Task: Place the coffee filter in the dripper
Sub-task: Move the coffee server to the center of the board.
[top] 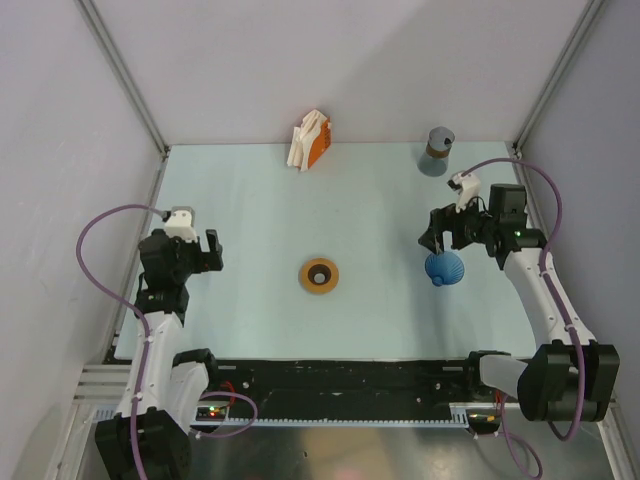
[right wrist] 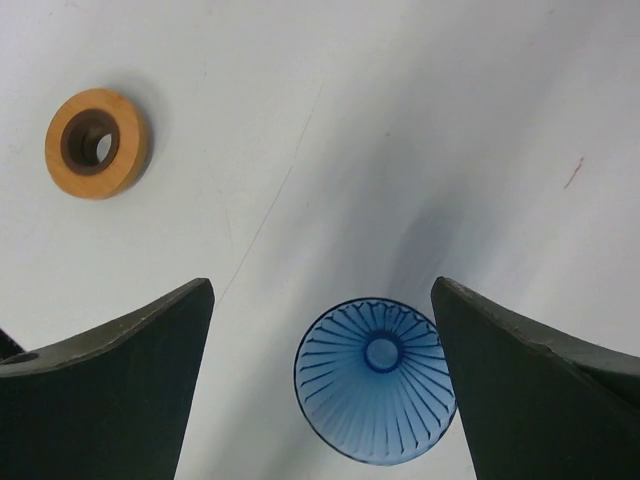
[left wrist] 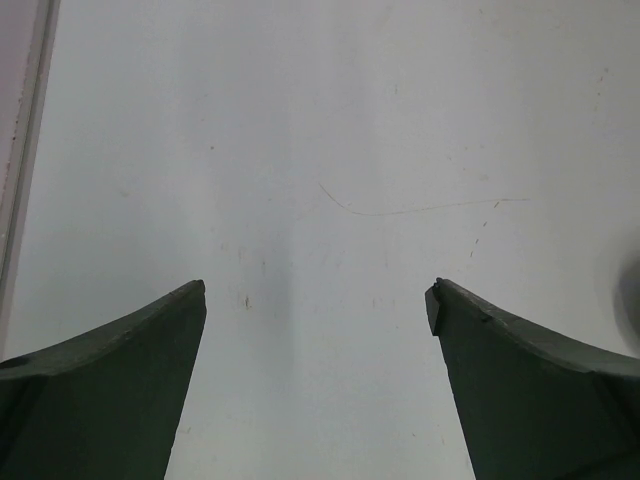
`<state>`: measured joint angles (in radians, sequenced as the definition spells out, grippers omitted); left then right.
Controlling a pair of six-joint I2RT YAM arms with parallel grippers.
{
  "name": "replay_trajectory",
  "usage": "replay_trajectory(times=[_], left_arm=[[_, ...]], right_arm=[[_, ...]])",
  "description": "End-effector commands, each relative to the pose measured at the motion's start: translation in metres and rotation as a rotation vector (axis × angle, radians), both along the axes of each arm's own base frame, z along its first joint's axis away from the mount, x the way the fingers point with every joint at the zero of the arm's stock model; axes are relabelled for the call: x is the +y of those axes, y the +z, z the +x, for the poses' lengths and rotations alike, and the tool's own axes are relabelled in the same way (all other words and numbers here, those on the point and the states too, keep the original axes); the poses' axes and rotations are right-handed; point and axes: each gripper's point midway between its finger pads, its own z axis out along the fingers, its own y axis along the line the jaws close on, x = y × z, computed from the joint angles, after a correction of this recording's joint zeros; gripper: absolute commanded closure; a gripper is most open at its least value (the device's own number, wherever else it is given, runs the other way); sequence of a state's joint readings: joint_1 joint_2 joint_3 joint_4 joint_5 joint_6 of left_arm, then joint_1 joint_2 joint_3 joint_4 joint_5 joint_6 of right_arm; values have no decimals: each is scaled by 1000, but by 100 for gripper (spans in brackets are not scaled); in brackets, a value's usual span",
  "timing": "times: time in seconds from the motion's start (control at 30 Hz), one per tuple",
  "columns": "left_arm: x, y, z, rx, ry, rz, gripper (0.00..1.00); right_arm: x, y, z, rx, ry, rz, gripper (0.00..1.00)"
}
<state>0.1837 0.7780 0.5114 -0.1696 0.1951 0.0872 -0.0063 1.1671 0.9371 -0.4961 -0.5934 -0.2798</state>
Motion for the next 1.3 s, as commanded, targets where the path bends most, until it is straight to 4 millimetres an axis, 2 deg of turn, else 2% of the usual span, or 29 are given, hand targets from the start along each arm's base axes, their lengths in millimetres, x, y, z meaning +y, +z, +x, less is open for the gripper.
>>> replay_trajectory(times=[0.0,0.27,0.4,0.6,0.93,1.07,1.13,1.27], left_arm=[[-3,29,7,-82,-43,27,2],[-14,64,10,-164,-76,-24,2],[-20,75,10,-187,-99,-46,2],[-27,78,12,-186,-134,-70,2],[-30,67,13,-164,-164,-59,2],[-31,66,17,-154,-174,-66,2],[-30,67,20,-153,-176,-67,2],[-32,70,21,-155,-180,-76,2]], right_arm=[[-8,35,39,-127,-60,-19,3],[-32,63,120,-196,-218,-72,2],[-45,63,159,-212,-313,-90,2],[-60,50,208,-213,-403,-116,2],[-61,40,292,-268,-417,-102,1],[-59,29,318,-280,-392,-114,1],[-49,21,328,-279,-376,-131,1],[-53,5,343,-250,-421,-168,1]])
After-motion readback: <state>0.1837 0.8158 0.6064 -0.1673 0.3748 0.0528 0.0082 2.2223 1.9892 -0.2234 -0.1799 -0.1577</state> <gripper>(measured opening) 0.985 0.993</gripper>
